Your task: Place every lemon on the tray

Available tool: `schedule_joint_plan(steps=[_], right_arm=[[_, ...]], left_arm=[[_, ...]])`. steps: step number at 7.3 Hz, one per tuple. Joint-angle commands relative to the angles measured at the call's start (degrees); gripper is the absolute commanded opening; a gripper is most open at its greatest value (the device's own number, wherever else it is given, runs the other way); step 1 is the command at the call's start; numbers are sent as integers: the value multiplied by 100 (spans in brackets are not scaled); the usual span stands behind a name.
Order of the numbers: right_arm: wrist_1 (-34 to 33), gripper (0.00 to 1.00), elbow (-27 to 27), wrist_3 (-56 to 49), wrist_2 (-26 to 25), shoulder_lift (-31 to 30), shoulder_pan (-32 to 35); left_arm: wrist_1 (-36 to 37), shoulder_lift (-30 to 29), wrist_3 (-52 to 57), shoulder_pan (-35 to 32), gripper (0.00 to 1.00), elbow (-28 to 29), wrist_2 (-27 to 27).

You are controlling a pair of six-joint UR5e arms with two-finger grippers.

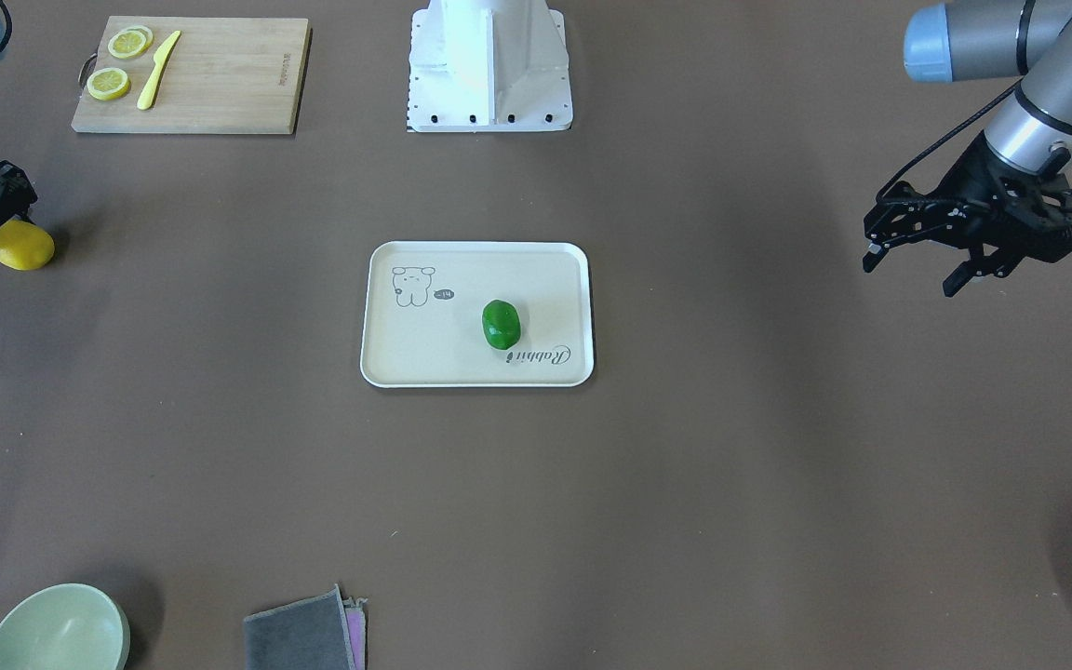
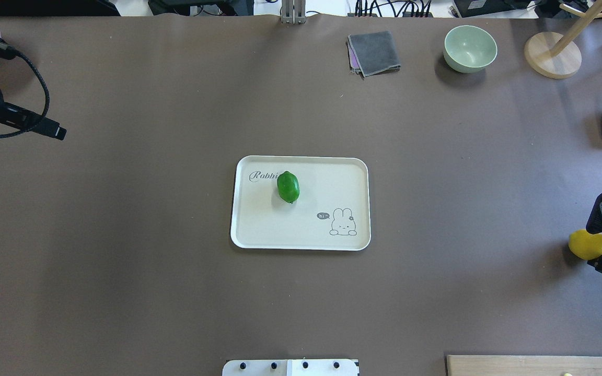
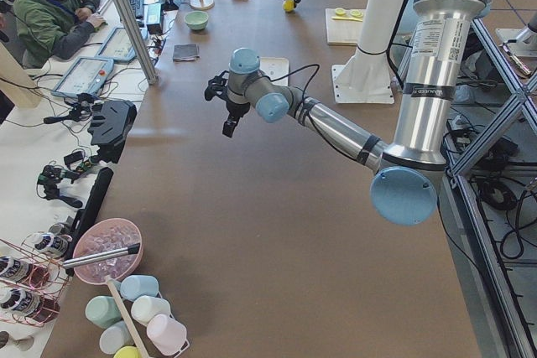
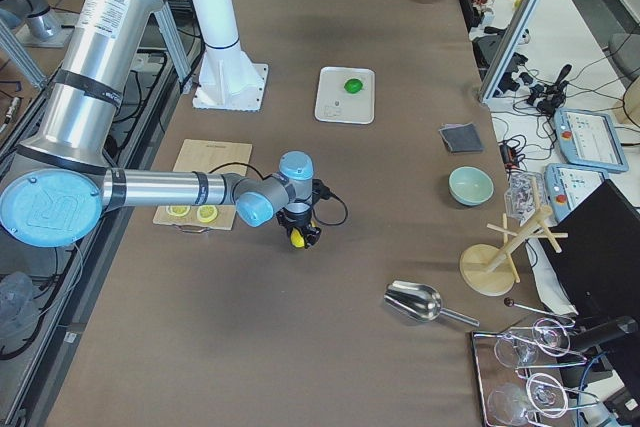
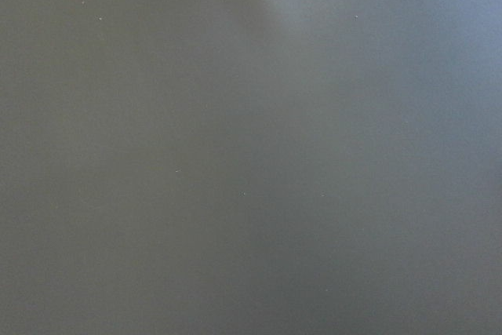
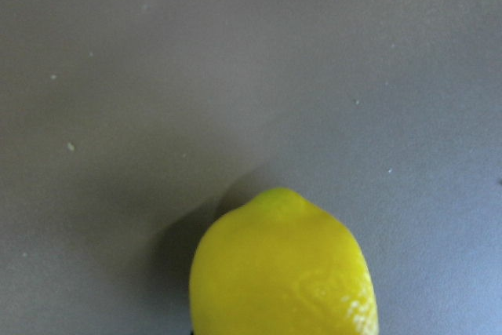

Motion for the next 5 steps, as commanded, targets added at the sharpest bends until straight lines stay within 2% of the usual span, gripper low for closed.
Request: schedule_joint_plan(steps=[1,2,3,4,5], right_arm=[[-14,0,315,771,34,60,-8],[-118,0,465,1550,208,252,-8],[-354,0,544,2663,662,645,-26],[-435,0,545,3893,902,1015,-287],[-497,0,545,4958,887,1541,-655]], left_arm=[[0,0,-14,0,97,11,6],[0,0,-14,0,97,11,6],[0,0,-14,9,97,11,-3],[0,0,-23,9,97,20,-20],[0,0,-14,9,97,37,-20]])
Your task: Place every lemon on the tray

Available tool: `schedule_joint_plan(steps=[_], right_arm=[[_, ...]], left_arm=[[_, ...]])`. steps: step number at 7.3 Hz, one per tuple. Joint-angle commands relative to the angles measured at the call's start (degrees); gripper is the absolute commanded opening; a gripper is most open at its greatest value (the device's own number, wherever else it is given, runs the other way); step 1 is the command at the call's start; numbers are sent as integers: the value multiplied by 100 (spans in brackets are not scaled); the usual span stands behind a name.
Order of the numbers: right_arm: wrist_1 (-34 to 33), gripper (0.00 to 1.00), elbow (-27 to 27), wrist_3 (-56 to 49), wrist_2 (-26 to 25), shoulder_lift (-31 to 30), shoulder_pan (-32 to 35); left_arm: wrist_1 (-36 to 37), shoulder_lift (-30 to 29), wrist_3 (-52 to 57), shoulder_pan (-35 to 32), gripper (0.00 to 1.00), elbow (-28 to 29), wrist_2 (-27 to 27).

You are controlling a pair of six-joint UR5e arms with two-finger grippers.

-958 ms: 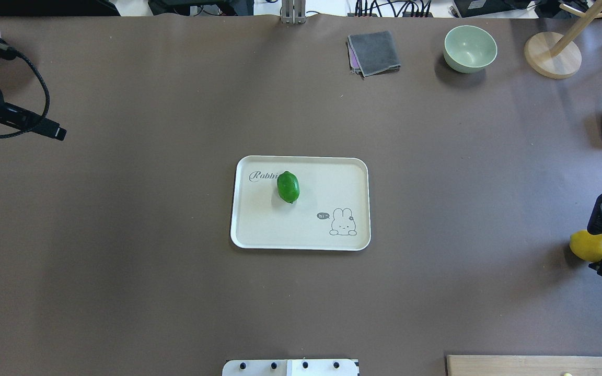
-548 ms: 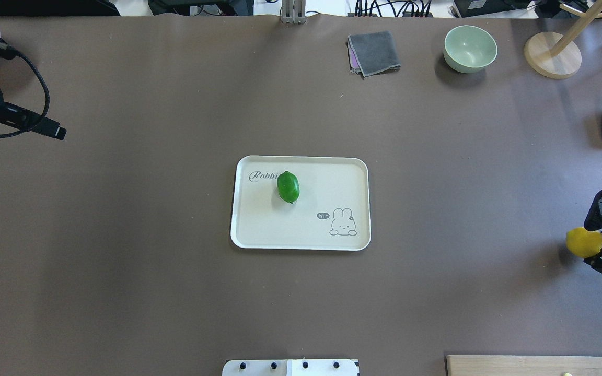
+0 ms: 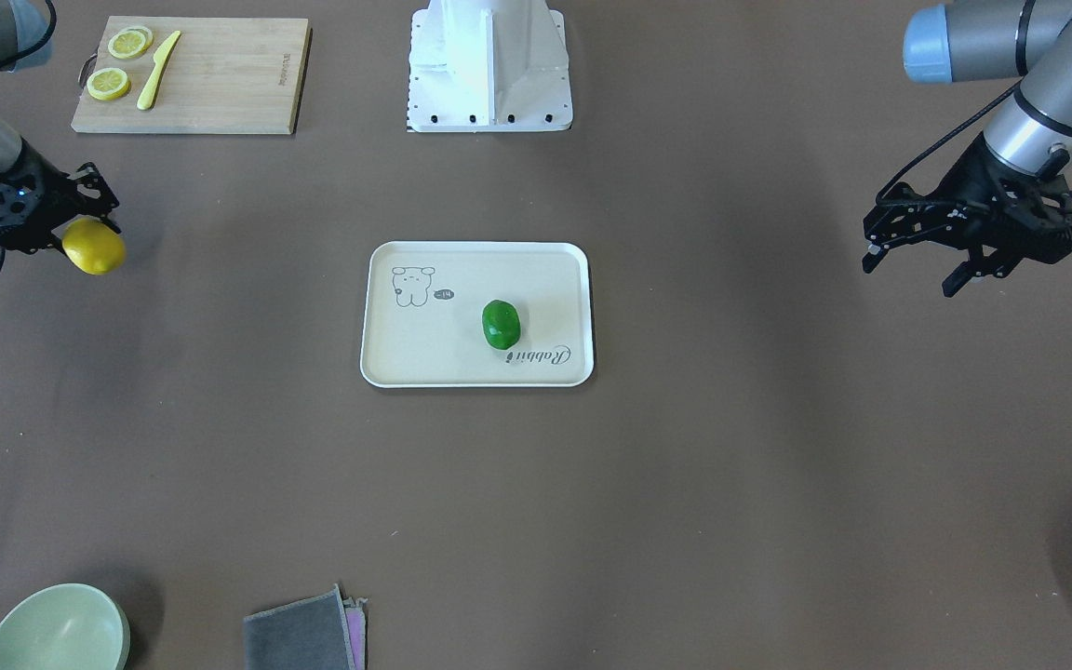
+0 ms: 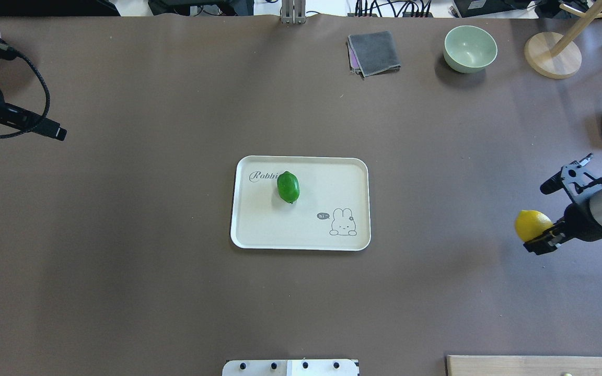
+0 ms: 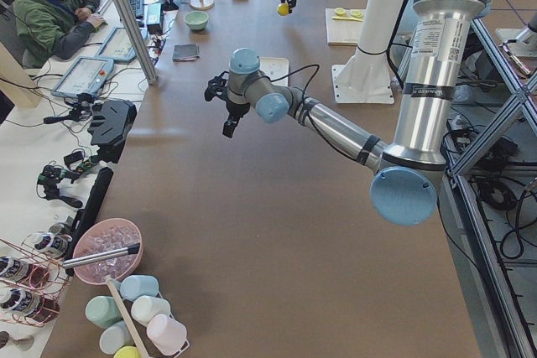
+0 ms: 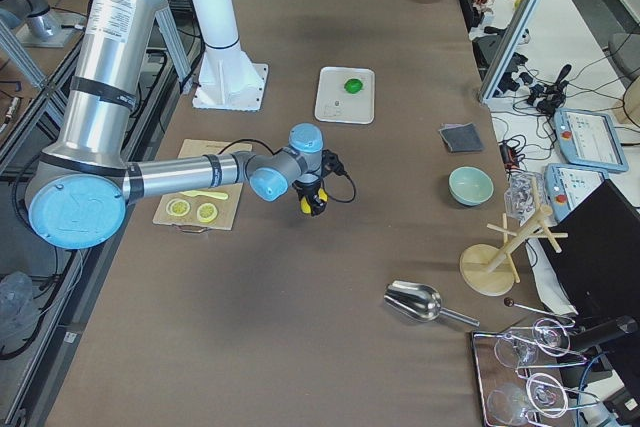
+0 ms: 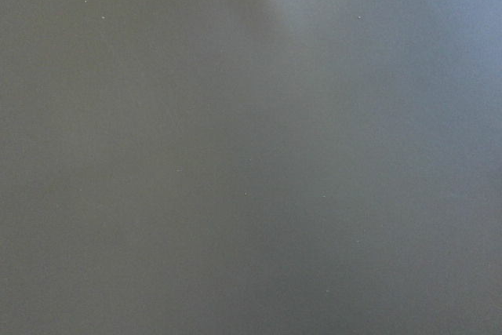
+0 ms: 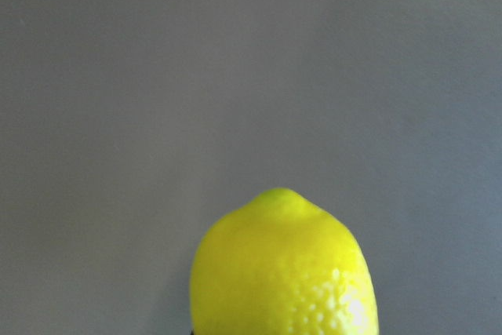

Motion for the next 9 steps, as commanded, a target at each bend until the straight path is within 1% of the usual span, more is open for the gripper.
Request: schedule_joint_plan(steps=[1,2,3,4,5,6,7,8,9], right_arm=[[-570,0,18,2156,109,1262,-673],[-1515,0,1,2616,39,2138,-876],[-2377,0,-8,2804,-240,2826,-1052],[-2620,0,-95,3136,-582,3207,-1341],[-2632,0,-305,3487,-733,3602,-1509],[-2632,0,-681,3769,-744,4120,-1546],[-2614,0,-1268,3790,-805,4638,-1546],[-2614,6,-1508,3712,-857,4896,-1511],[-2623,66,-1502,3685,-867,4898,-1450]], left_arm=[[0,-9,3,10,97,24,-16],[0,-17,3,19,97,50,-8],[0,-26,3,19,97,51,-16],[0,-26,-5,19,97,51,-16],[0,-17,-5,19,97,42,-16],[0,-17,-5,19,97,42,-16],[-9,-17,-5,19,97,51,-16],[-9,-17,-5,19,97,51,-16],[-9,-17,-5,19,97,51,-16]])
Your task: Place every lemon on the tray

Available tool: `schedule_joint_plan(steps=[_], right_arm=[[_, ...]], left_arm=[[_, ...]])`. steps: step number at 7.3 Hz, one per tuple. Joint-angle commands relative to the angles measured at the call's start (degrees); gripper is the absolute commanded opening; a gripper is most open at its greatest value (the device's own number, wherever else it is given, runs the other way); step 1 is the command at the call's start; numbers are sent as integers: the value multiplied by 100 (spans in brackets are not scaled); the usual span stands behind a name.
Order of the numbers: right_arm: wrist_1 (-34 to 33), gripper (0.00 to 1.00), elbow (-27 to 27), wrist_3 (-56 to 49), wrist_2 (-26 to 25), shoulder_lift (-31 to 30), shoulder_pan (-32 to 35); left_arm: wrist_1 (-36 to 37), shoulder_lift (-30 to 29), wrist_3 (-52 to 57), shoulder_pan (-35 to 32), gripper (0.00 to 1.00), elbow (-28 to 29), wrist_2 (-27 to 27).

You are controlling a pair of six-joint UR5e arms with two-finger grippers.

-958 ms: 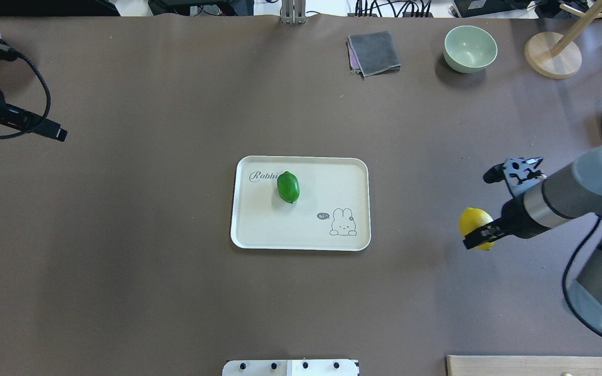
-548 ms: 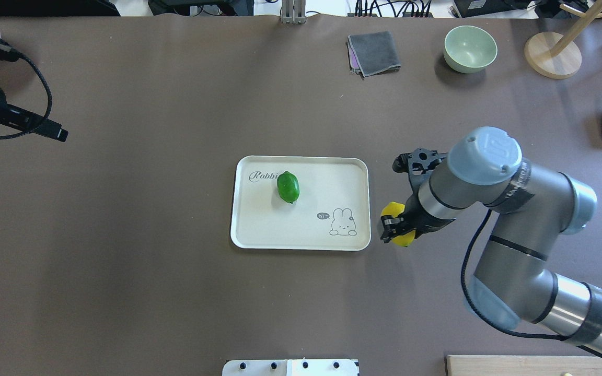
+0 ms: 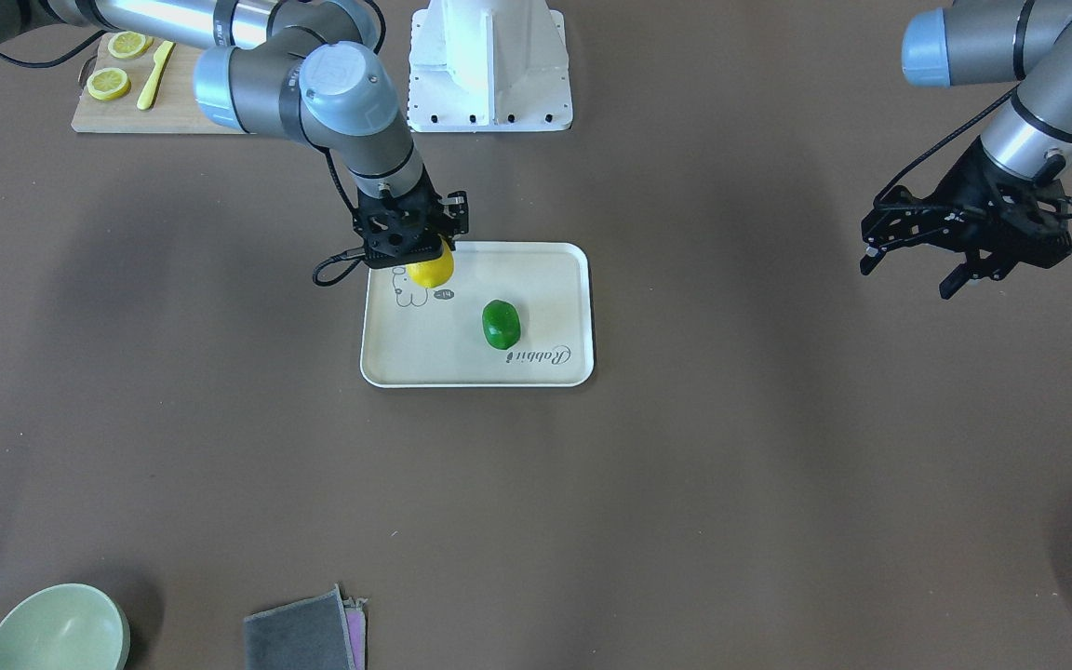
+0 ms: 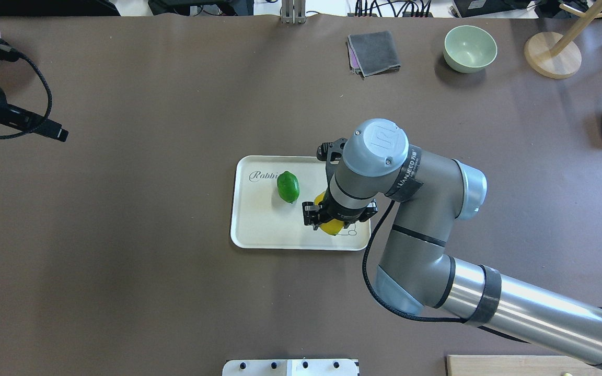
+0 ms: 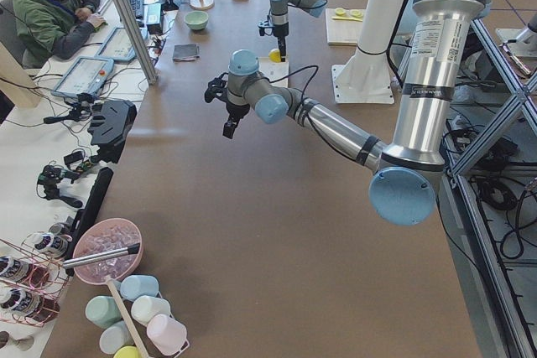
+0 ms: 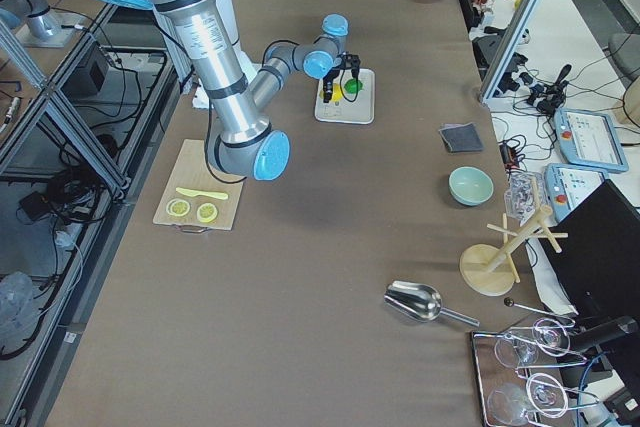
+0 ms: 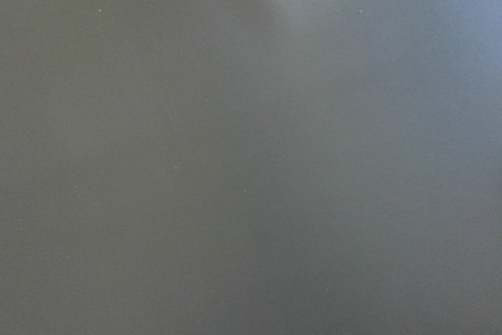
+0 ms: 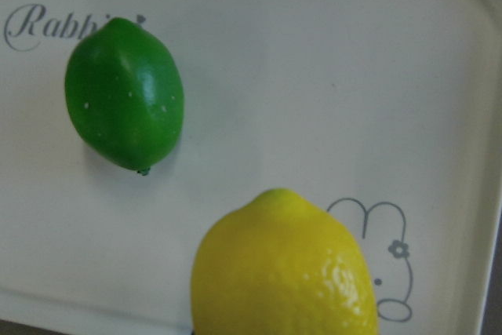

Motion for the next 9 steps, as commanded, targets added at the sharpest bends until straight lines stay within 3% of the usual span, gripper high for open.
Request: schedule_joint_plan(steps=[1,3,6,8,9], right_arm=[[-68,100,-163,-79,-36,179,105],[-279,100,-119,-79,575,188,481],[-289,100,-84,-402,606,48,1131],[-280,100,467,-1566,728,-757,1859],[-289,100,757,-2261,868,-1179,2246]], left_arm=[[-1,0,0,0,97,1,0],[-1,9,0,0,97,-34,-9],[34,27,52,-35,97,-60,-167],[113,18,479,-463,97,1,-298],[592,1,1301,-1075,97,175,-629]])
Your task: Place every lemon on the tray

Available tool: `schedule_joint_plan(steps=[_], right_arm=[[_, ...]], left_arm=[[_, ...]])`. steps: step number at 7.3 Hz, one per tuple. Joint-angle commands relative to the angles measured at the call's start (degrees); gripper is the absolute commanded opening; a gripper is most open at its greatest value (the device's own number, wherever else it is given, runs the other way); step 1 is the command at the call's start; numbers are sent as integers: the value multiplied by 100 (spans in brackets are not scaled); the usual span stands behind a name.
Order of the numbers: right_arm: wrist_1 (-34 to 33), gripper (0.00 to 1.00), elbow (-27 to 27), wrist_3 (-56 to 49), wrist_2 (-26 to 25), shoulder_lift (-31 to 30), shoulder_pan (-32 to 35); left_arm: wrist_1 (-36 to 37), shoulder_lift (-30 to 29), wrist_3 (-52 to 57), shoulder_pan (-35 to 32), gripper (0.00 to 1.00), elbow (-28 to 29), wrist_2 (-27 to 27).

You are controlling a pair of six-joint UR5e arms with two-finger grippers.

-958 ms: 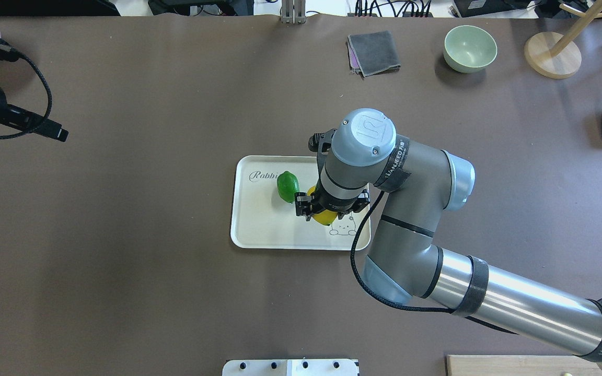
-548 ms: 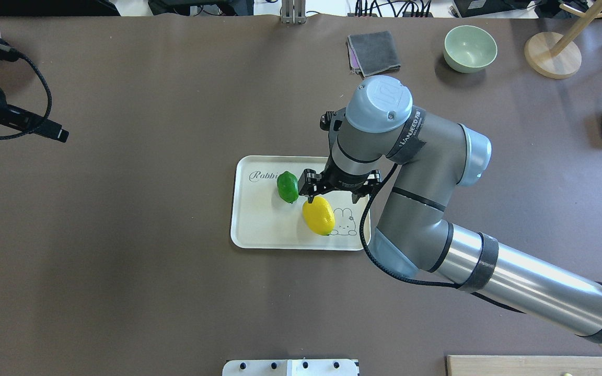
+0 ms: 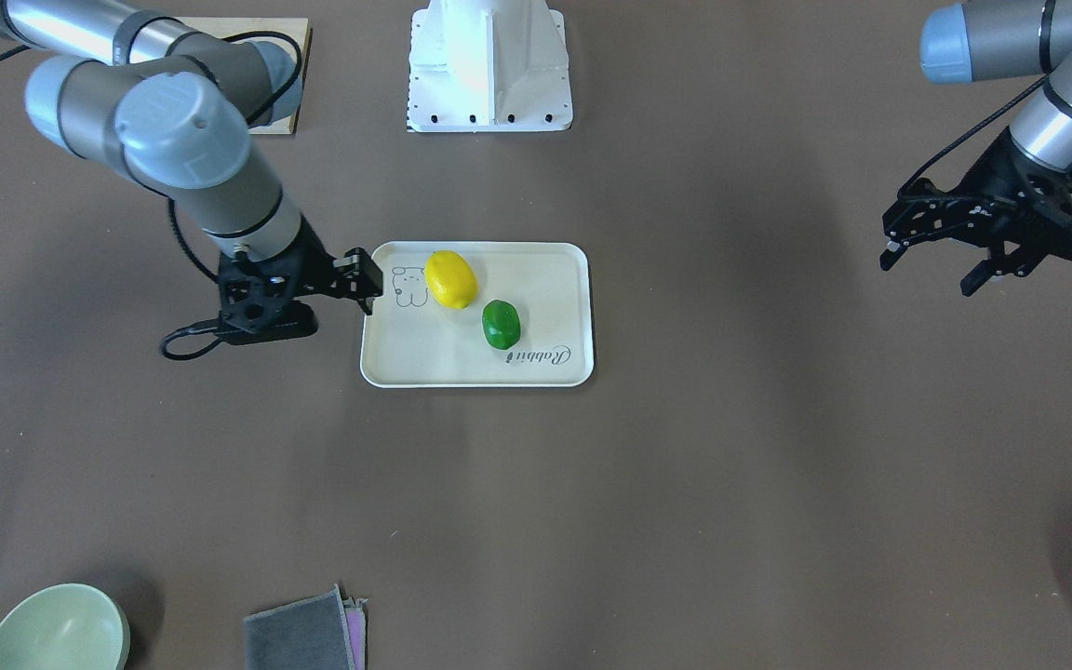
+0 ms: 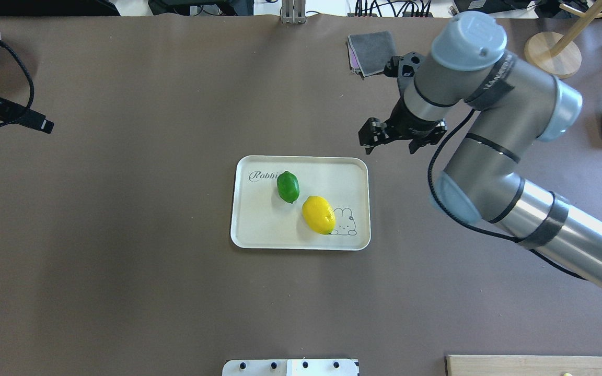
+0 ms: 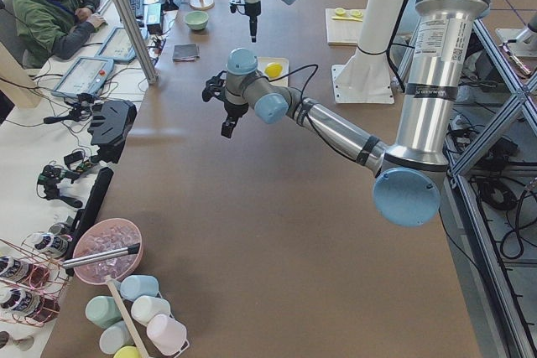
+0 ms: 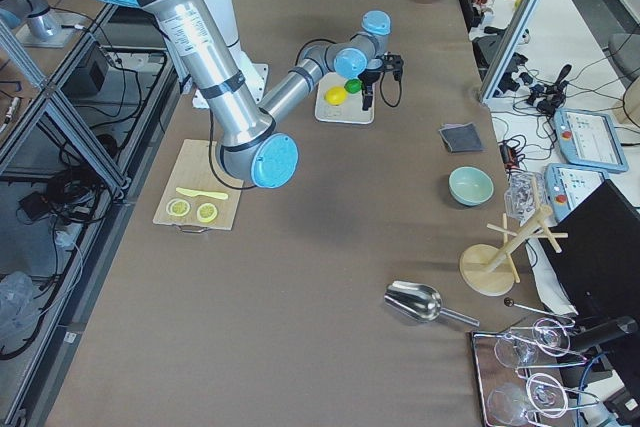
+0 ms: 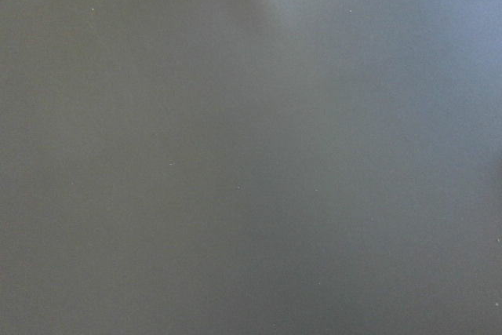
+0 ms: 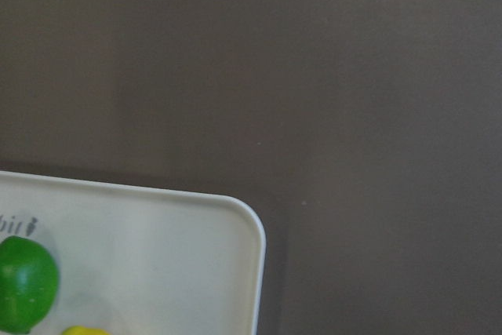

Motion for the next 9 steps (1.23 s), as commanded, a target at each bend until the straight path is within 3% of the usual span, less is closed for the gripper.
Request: schedule_joint_plan(steps=[1,3,6,8,9], right_arm=[[56,100,552,-1362,500,-963,895],[31,100,966,-2784,1002,-2017,1896],[-13,100,897,-5954,1083,-3363,4074],[-22,100,932,-6332,1084,-3727,4764],[-214,100,906,-6342,1023,-3806,4775]], left_arm=[[1033,-33,1772,-1125,97,185,-358],[2116,-112,3279,-2127,97,465,-384],[2235,141,4878,-3184,97,1177,-666],[2165,896,5104,-3319,97,1423,-570],[1990,934,5096,-3571,97,1608,-447]])
